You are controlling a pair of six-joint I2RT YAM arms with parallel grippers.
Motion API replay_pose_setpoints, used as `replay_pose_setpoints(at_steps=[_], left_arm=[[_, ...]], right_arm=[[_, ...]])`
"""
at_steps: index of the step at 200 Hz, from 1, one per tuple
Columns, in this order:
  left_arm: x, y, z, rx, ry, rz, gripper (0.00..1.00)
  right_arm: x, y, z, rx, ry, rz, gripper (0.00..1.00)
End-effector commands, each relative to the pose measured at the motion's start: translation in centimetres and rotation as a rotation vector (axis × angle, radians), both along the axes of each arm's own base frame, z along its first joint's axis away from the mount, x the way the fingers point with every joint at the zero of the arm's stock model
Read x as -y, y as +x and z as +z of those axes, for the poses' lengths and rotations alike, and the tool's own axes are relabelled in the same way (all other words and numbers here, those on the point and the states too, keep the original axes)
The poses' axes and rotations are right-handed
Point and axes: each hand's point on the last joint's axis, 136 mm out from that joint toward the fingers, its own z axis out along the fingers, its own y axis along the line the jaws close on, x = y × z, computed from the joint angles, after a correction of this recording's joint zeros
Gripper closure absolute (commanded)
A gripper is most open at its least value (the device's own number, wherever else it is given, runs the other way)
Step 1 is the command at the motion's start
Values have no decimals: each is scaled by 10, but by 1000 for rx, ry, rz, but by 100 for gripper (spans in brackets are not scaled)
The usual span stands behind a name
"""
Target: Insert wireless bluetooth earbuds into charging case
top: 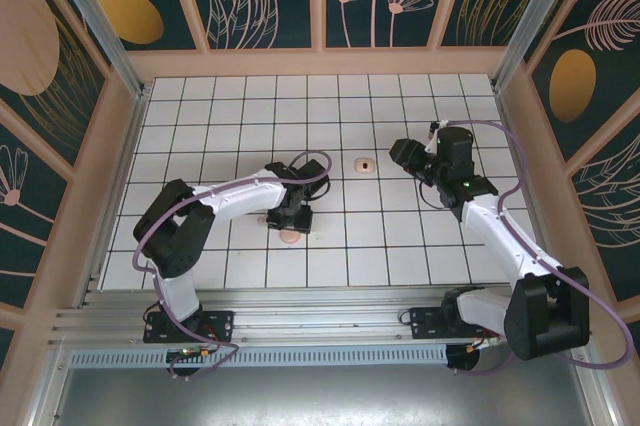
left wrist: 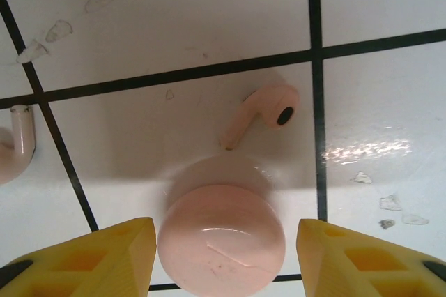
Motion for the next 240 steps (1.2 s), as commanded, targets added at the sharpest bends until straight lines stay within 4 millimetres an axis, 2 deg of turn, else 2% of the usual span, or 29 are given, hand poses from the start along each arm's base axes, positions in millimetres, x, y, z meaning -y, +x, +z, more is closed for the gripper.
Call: replay_pose_setpoints(at_steps=[1, 81, 147, 178, 211, 238, 240], left_arm=[[-8, -15, -7, -58, 25, -19, 45], [-9, -24, -18, -93, 11, -25, 46], [-13, -33, -21, -113, 4, -12, 43], [-14, -33, -23, -110, 6, -14, 47], [-1, -18, -5, -37, -44, -53, 53], [22, -2, 20, 66, -162, -157, 58], [25, 1, 28, 91, -185, -168, 58]], right_arm=[[-4, 6, 18, 35, 15, -4, 53], [-7, 6, 22, 42, 16, 0, 53], [-8, 7, 23, 43, 16, 4, 53], [-9, 7, 22, 40, 15, 6, 53], [-7, 6, 25, 57, 11, 3, 53], [-7, 3, 31, 93, 11, 14, 53], [-7, 2, 32, 95, 10, 16, 53]])
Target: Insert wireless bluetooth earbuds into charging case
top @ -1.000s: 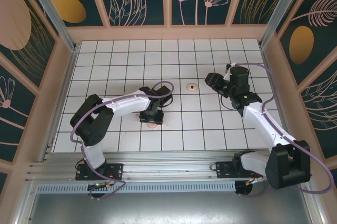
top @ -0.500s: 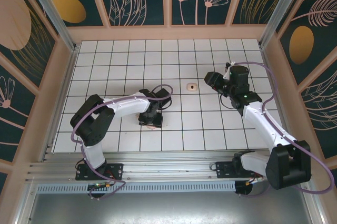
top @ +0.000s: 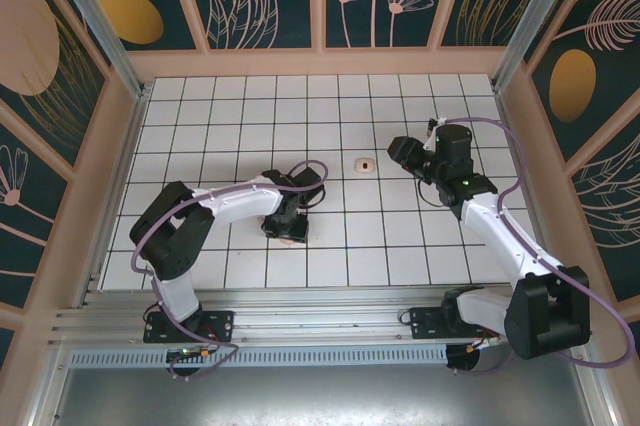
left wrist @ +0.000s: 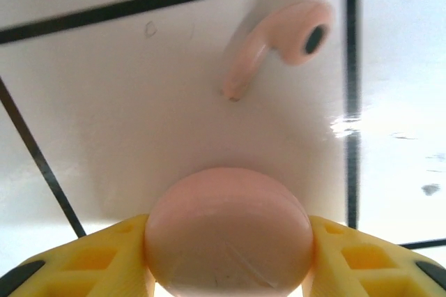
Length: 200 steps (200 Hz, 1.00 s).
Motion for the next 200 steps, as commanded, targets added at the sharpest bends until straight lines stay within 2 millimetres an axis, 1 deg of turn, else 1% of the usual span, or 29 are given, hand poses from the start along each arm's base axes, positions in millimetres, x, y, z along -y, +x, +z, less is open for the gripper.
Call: replay_pose_setpoints(at_steps=[1, 12, 27, 49, 66, 93, 101, 102, 105, 136, 165, 200], left_arm=[[28, 19, 41, 141, -159, -114, 59], [39, 26, 58, 210, -228, -170, 62], [58, 29, 83, 297, -354, -268, 62], [83, 27, 118, 417, -531, -426, 61], [92, 23, 138, 510, -593, -568, 61], [92, 20, 148, 649, -562, -806, 61], [93, 21, 157, 707, -548, -879, 61], [91, 20, 152, 702, -542, -886, 61], [90, 18, 149, 710, -534, -910, 61], [89, 13, 158, 870, -487, -1126, 62], [89, 16, 165, 956, -429, -1226, 62], [93, 17, 165, 958, -422, -1269, 63]], right_arm=[[-2, 1, 24, 81, 6, 6, 53], [-3, -2, 27, 94, 1, 21, 53], [-4, -6, 27, 101, -6, 48, 53], [-13, -15, 33, 122, 10, 131, 53], [-23, -25, 35, 134, 31, 230, 53], [-38, -48, 33, 108, 66, 389, 54], [-42, -55, 33, 101, 74, 431, 55], [-43, -56, 33, 100, 77, 438, 55], [-45, -59, 33, 97, 82, 455, 55], [-58, -91, 34, 69, 151, 609, 60], [-66, -115, 28, 26, 192, 678, 61], [-82, -134, 19, 0, 224, 725, 58]])
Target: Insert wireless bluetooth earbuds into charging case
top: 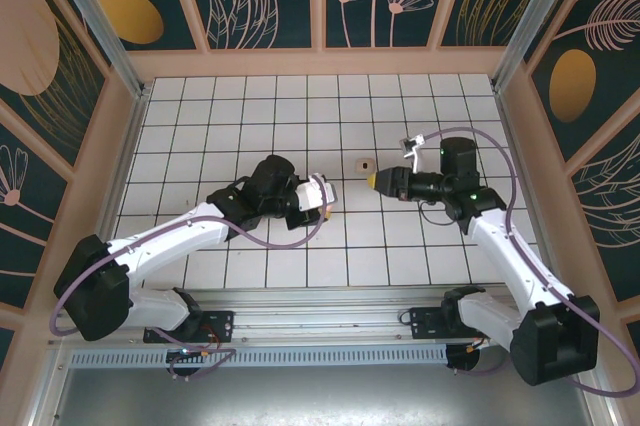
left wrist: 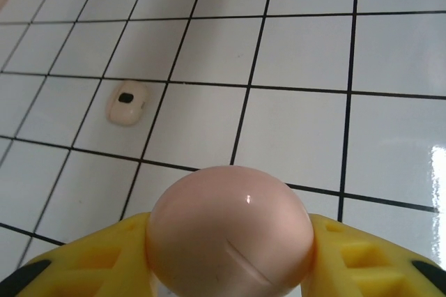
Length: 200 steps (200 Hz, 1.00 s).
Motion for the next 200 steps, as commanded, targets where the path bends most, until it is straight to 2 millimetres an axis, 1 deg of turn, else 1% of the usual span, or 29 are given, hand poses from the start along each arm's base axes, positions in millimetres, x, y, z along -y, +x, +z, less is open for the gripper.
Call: replay_pose_setpoints(at_steps=[1, 46, 84, 107, 148, 200], left_arm=[[9, -1, 16, 98, -15, -83, 63], [15, -4, 21, 78, -46, -108, 64], [18, -4, 25, 73, -60, -109, 64], [19, -3, 25, 62, -58, -105, 64], [21, -1, 28, 48, -69, -95, 64], [24, -4, 38, 47, -98, -105, 64]], right_arm=[[-13, -22, -2, -28, 39, 80, 58], [-39, -33, -3, -32, 44, 148, 57], [-52, -32, -6, -50, 58, 175, 57], [-60, -33, -7, -51, 50, 197, 56], [-69, -30, -9, -50, 37, 205, 56], [-76, -24, -11, -43, 31, 205, 56]])
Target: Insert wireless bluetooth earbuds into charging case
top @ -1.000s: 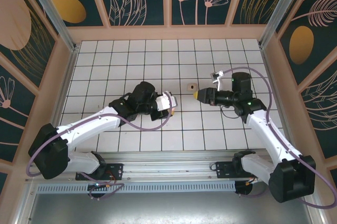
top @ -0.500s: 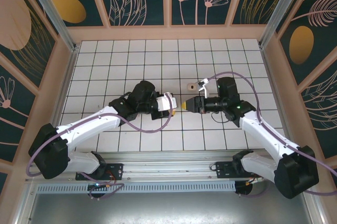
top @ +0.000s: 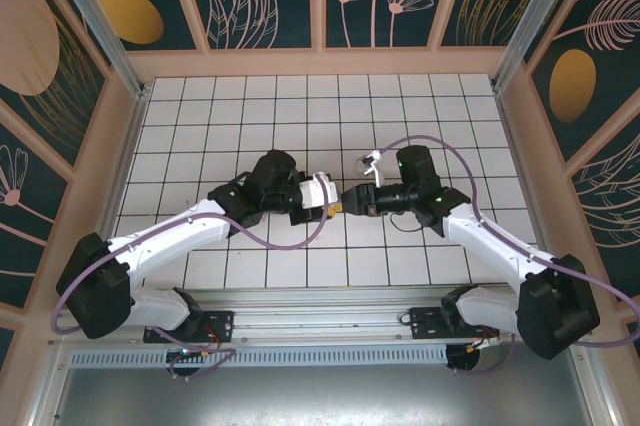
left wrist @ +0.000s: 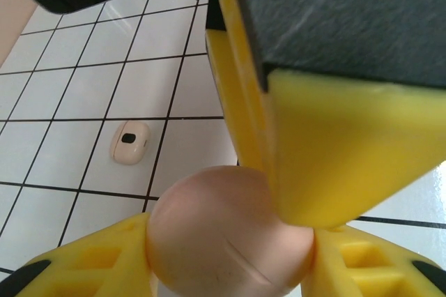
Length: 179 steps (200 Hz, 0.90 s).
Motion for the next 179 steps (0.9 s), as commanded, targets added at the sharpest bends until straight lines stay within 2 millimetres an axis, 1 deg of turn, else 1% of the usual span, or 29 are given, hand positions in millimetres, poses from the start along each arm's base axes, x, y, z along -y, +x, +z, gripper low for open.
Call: replay_pose_setpoints(at_steps=[1, 30, 64, 84, 102, 120, 121, 123, 130, 147, 160, 164, 179], left_arm=[[10, -1, 21, 10, -59, -25, 64], [12, 0, 23, 3, -74, -19, 64], [14, 0, 24, -10, -87, -20, 64], [16, -1, 24, -9, -87, -25, 63], [16, -3, 24, -4, -84, -32, 62], [17, -3, 23, -11, -84, -30, 54], [19, -2, 29, -4, -94, -30, 54], [20, -1, 34, 1, -103, -29, 53], [21, 0, 36, -10, -113, -20, 50], [22, -2, 35, -41, -116, -21, 42], [21, -6, 34, -54, -116, -29, 38], [20, -6, 34, -57, -113, -31, 35], [19, -11, 34, -63, -103, -44, 31]], right_arm=[[-8, 8, 15, 50, 28, -3, 56], [-10, 10, 16, 55, 32, 3, 58], [-10, 10, 14, 65, 23, 4, 67], [-10, 11, 13, 68, 18, 0, 69], [-9, 13, 13, 81, 13, -7, 74], [-8, 14, 14, 104, 7, -13, 76], [-8, 14, 14, 105, 8, -12, 76], [-8, 14, 14, 107, 6, -11, 76], [-7, 13, 14, 118, 3, -7, 76], [-2, 10, 11, 155, -23, -9, 78], [3, 9, 10, 214, -49, -15, 78], [5, 8, 10, 235, -55, -16, 78], [11, 4, 11, 312, -75, -5, 79]])
